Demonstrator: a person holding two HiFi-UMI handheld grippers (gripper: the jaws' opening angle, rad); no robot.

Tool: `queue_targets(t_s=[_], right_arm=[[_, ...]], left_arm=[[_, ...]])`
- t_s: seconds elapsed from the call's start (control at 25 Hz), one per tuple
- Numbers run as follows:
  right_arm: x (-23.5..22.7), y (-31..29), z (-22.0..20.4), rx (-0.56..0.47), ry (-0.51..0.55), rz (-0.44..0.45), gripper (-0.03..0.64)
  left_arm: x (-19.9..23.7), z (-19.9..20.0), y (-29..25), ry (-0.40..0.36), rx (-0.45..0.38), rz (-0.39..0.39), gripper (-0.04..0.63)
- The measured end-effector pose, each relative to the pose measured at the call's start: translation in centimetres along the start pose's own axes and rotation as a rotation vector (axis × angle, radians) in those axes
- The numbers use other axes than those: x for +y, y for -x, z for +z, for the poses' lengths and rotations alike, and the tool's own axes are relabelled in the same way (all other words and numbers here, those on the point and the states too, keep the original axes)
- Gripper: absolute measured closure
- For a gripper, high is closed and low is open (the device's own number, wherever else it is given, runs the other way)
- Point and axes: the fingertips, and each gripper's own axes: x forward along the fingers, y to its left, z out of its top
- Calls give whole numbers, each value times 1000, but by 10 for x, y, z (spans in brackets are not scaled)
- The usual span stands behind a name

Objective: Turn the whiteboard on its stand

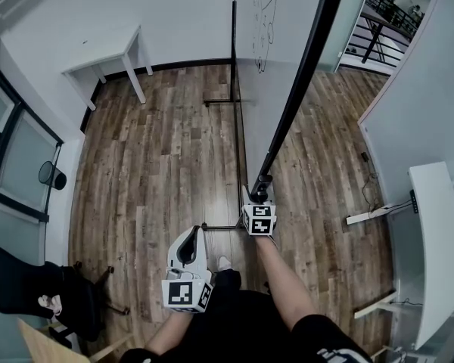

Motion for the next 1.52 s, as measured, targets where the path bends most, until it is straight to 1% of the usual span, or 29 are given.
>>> queue_targets(t_s=[0.56, 0.8, 1.0, 1.36, 1.52], right_arm=[[25, 74, -31, -2, 3, 14, 459], [32, 108, -47, -14, 5, 23, 459], [39, 133, -60, -24, 8, 27, 459], [52, 178, -79, -10, 16, 32, 459], [56, 203, -88, -21, 17, 35, 459]], left_arm=[[-40, -13, 85, -4, -9, 25, 577], [-63, -17, 121, -35, -38, 34, 577], [-76, -29, 156, -38, -58, 65, 577], [-101, -38, 240, -50, -59, 113, 577], [-111, -41, 282, -49, -55, 142, 577]])
